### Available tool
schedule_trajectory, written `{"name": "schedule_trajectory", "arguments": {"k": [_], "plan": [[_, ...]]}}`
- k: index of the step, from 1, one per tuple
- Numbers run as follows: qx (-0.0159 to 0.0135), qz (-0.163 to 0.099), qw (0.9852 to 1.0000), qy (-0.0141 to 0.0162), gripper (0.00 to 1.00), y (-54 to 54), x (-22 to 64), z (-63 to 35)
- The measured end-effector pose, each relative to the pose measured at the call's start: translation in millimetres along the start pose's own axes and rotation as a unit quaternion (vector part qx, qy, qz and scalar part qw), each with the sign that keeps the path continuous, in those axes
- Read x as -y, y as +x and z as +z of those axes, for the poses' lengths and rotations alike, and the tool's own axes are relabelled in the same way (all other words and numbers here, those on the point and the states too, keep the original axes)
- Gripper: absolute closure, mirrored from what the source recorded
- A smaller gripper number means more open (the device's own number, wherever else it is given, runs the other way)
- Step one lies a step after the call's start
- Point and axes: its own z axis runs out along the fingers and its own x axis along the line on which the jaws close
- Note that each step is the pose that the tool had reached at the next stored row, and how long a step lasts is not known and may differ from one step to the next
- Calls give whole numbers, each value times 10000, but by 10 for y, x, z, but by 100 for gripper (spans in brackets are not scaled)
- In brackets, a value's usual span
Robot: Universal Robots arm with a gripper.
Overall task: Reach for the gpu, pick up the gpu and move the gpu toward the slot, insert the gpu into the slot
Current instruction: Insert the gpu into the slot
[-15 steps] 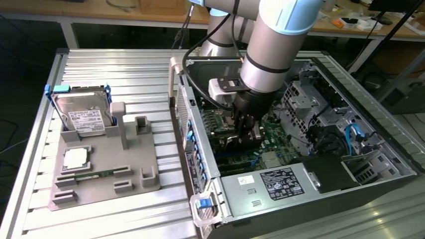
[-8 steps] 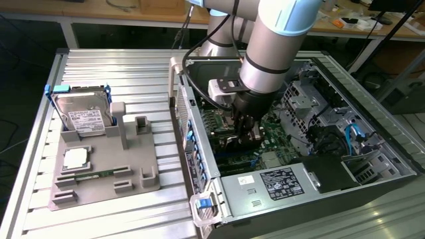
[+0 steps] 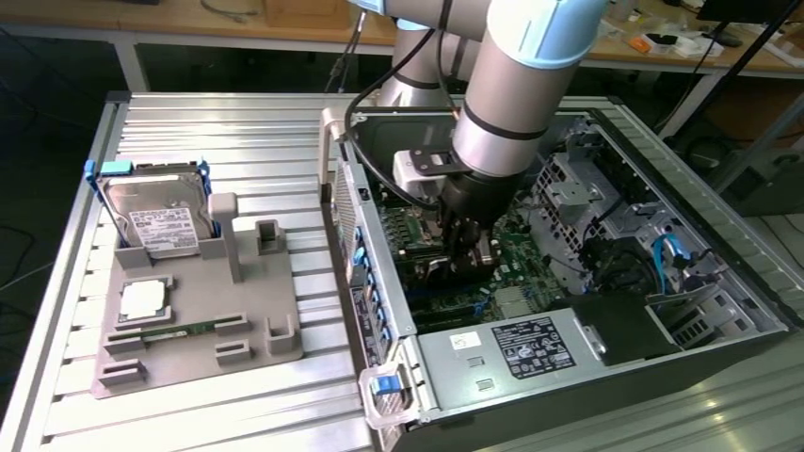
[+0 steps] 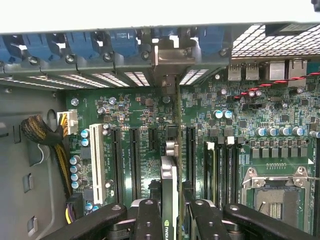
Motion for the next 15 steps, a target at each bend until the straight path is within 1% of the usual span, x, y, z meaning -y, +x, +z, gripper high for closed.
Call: {"name": "schedule_trajectory", "arguments": {"k": [1, 6, 10, 15], "plan": [[9, -1, 10000, 6, 73, -2, 1, 12], [-2, -1, 10000, 0, 73, 0, 0, 24], [2, 0, 10000, 2, 73, -1, 0, 49], [-2, 0, 10000, -1, 73, -1, -2, 85]]}}
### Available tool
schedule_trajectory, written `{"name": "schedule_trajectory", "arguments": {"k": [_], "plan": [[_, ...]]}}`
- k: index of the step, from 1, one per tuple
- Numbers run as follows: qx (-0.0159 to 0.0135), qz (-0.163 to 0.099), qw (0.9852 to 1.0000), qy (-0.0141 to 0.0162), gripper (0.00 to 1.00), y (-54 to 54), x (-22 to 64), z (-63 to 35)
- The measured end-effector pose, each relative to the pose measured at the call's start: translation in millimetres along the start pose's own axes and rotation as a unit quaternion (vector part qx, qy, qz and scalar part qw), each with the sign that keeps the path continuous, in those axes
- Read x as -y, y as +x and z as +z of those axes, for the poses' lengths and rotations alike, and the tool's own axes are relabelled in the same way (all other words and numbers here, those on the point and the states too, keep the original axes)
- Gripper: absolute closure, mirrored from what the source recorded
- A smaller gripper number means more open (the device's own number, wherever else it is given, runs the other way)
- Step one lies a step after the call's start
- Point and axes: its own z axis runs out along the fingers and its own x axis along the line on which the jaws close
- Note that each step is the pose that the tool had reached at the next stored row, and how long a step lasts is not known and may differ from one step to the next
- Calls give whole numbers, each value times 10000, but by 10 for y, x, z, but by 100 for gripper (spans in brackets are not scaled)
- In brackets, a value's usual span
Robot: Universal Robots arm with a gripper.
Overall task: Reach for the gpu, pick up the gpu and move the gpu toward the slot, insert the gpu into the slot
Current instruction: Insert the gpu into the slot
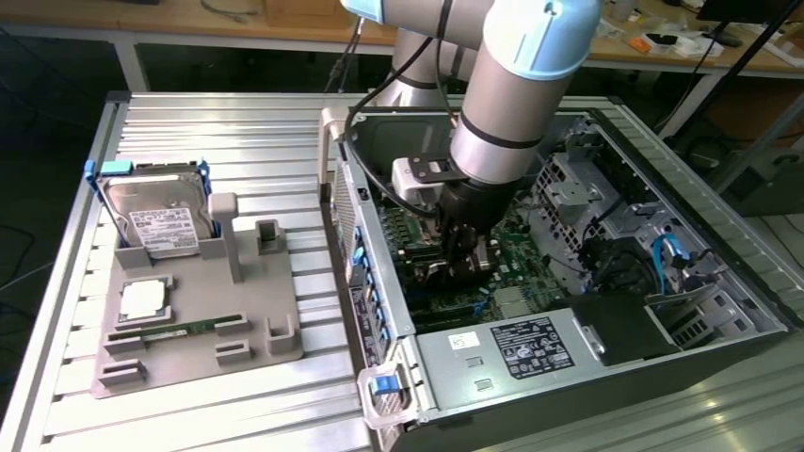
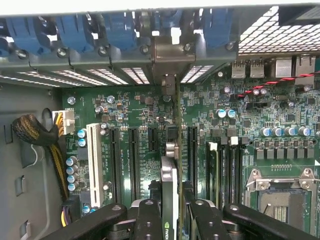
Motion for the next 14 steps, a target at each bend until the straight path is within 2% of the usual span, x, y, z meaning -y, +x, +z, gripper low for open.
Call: {"name": "schedule_trajectory", "arguments": {"k": [13, 14], "plan": [[3, -1, 10000, 2, 73, -1, 0, 3], [14, 1, 10000, 2, 73, -4, -1, 8]]}}
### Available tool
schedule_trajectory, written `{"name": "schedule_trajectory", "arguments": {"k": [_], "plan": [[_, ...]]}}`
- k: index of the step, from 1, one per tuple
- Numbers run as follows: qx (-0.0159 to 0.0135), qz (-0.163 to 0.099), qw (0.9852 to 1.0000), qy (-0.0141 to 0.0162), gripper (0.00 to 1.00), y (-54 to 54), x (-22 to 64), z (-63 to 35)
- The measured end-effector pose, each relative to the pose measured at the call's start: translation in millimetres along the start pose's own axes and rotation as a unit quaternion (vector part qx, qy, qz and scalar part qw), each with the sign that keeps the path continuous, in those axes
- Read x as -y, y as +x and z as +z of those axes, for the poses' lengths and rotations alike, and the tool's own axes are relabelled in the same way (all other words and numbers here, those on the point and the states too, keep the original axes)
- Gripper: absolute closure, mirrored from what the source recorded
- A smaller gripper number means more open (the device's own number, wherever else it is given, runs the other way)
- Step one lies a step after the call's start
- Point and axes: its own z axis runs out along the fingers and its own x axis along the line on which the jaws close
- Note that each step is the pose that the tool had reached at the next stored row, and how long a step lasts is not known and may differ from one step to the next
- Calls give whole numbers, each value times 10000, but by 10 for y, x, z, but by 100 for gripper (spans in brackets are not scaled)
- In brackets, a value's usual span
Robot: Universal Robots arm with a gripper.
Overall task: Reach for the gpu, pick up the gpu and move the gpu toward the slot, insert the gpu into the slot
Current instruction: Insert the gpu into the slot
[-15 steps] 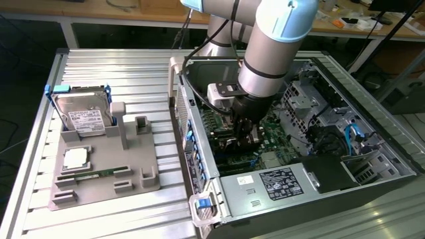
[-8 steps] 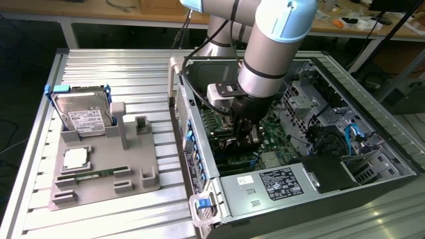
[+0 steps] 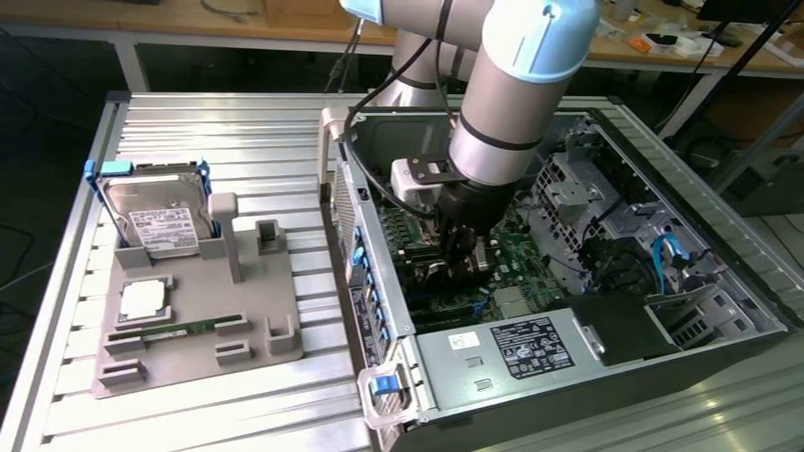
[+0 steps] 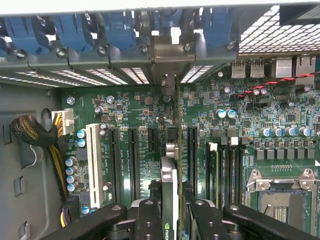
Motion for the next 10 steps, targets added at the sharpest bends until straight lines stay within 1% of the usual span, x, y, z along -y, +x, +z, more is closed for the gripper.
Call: {"name": "schedule_trajectory", "arguments": {"k": [1, 2, 3, 7, 10], "plan": [[6, 2, 10000, 5, 72, 0, -1, 8], [-4, 1, 10000, 3, 72, 1, -1, 2], [-8, 0, 10000, 1, 66, 2, -1, -3], [-12, -2, 10000, 1, 66, 3, 0, -14], [-10, -1, 10000, 13, 66, 2, 0, -45]]}}
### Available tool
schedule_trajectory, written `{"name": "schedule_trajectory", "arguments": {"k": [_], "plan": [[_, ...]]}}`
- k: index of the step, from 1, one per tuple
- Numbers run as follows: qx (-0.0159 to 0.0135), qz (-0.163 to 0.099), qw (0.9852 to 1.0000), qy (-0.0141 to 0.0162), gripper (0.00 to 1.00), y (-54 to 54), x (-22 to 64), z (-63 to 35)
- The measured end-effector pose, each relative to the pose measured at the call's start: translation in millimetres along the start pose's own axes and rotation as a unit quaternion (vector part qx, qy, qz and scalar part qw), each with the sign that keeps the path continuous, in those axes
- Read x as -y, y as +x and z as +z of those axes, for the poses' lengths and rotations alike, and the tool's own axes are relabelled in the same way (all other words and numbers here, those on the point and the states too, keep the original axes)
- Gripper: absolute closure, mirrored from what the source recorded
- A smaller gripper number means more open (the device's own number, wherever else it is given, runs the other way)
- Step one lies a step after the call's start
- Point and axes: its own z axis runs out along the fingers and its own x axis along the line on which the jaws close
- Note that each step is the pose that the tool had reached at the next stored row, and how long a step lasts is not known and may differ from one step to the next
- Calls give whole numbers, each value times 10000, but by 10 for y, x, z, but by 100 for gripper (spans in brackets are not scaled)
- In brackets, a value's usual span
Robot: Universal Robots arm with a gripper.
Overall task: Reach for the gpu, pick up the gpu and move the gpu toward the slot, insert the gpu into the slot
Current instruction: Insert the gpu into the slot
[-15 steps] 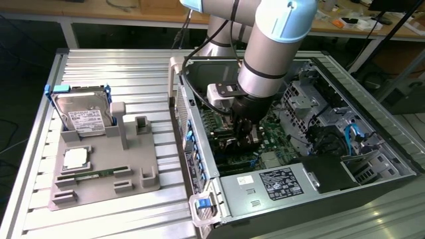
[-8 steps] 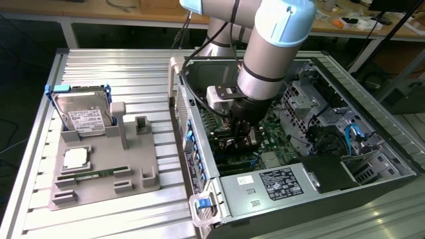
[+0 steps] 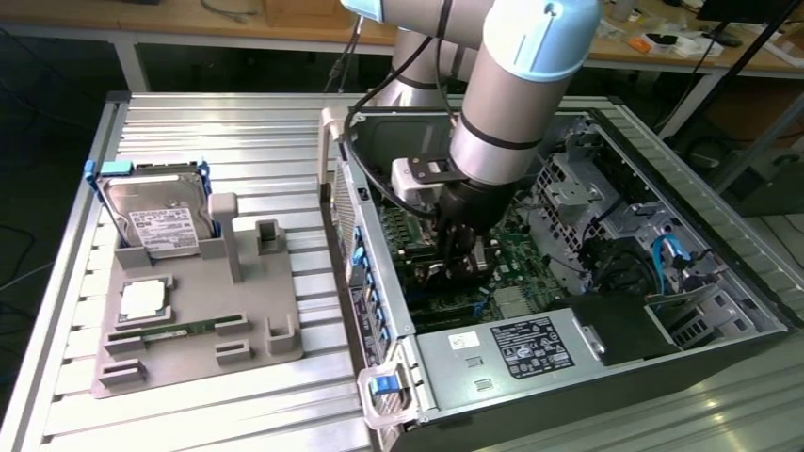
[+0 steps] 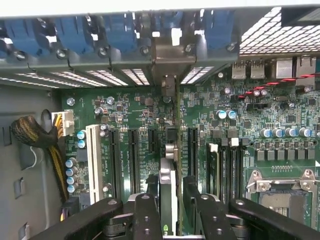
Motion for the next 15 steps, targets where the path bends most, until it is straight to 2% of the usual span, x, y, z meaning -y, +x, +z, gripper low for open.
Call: {"name": "schedule_trajectory", "arguments": {"k": [15], "plan": [[1, 1, 10000, 28, 66, -14, 1, -155]]}}
